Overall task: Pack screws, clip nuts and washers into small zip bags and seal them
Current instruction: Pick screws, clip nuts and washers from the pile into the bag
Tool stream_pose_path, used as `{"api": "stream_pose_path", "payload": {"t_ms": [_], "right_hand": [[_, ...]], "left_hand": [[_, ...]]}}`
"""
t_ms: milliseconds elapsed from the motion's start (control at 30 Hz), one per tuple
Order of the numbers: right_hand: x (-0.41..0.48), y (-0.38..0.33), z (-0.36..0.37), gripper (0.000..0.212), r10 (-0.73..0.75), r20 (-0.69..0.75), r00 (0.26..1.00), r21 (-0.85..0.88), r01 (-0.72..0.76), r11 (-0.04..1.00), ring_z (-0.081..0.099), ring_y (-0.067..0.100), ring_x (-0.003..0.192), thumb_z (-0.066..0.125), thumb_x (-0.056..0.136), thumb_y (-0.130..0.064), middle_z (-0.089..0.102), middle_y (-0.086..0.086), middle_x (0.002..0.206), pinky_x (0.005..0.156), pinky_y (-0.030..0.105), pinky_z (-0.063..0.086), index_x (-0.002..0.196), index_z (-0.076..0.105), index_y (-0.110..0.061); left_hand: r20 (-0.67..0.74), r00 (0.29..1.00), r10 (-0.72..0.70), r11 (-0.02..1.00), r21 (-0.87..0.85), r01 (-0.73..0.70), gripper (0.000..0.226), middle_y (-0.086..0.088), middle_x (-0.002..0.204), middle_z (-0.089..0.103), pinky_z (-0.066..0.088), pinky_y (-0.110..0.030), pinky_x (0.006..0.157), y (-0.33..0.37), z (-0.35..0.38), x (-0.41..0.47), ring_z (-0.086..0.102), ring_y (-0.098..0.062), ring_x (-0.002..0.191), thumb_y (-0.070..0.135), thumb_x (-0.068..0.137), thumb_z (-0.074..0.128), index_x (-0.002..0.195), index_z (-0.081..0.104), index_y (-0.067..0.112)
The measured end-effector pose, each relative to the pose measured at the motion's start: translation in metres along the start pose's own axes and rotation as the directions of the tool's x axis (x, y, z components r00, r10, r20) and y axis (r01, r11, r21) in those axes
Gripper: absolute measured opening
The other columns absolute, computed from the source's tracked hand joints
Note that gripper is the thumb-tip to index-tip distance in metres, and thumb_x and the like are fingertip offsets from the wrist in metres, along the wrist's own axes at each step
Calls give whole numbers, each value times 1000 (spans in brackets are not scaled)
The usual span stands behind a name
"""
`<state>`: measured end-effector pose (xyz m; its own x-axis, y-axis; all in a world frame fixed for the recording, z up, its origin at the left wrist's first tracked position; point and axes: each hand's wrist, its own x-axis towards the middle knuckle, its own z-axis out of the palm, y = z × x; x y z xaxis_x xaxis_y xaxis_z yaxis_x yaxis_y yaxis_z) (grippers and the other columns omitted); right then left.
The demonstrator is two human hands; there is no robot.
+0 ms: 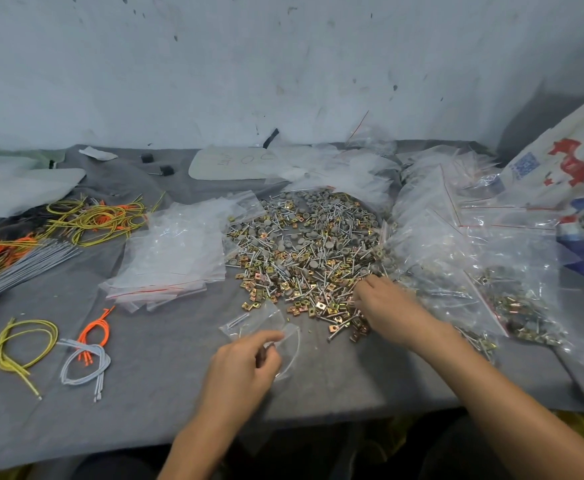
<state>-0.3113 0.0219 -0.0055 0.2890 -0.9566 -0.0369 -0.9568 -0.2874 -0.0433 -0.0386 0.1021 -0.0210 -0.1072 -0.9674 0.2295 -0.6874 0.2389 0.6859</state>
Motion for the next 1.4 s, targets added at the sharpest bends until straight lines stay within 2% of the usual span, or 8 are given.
{"api": "stream_pose_path", "payload": {"t_ms": [233,400,667,833,967,1133,1300,1400], "right_hand": [[-9,-2,-11,15,51,-24,998,119,-47,992,50,21,85,35,105,-17,54,1,91,79,41,46,96,46,-18],[-21,-6,-27,16,109,-123,986,196,-84,977,52,19,84,42,104,-19,54,-5,90,76,35,43,91,51,-20],[-68,-72,-27,9,-76,-149,986,380,128,916,48,2,81,56,97,-30,56,-18,85,73,22,36,89,61,-28],[-60,-105,-24,16,-82,-143,986,323,125,938,55,17,90,47,100,-27,59,-4,95,83,34,43,93,58,-18],[-53,-115,-29,14,-102,-147,984,291,141,946,54,22,84,47,97,-23,56,-2,88,77,38,43,86,54,-17],[-47,-121,-31,18,-81,-123,989,253,110,961,56,23,81,48,96,-23,57,-3,83,74,39,45,82,56,-18],[-53,-127,-29,16,-20,-185,982,376,90,922,59,17,87,52,98,-24,65,-5,90,82,36,46,91,66,-19],[-62,-118,-36,9,96,-241,966,521,46,852,61,6,81,64,93,-22,69,-12,86,77,27,48,91,72,-24]], "left_hand": [[-5,999,-35,998,-46,34,26,22,59,57,39,-14,56,-6,10,-2,55,-3,59,18,89,67,109,76,32],[-69,997,-41,995,-95,34,26,25,63,57,38,-10,55,-8,16,-5,53,-2,57,14,88,69,108,77,30],[-187,982,31,997,-66,-44,30,19,62,55,39,-6,58,-8,23,-12,55,-2,60,15,89,70,116,73,26],[-245,964,107,994,10,-108,30,13,99,73,44,-3,78,-6,24,-17,62,4,85,21,89,61,116,74,20],[-233,963,135,991,43,-128,30,12,102,73,50,-16,78,-7,23,-20,64,2,86,20,88,61,116,74,21],[-190,968,163,986,57,-154,32,10,95,72,52,-23,72,-2,23,-20,63,-3,79,19,88,61,117,73,22],[-208,971,117,993,7,-118,32,16,95,71,41,-1,75,1,16,-20,60,6,83,18,90,62,120,72,20],[-196,979,50,997,-45,-60,33,26,71,59,42,-6,66,3,12,-20,58,4,69,14,91,66,122,72,25]]}}
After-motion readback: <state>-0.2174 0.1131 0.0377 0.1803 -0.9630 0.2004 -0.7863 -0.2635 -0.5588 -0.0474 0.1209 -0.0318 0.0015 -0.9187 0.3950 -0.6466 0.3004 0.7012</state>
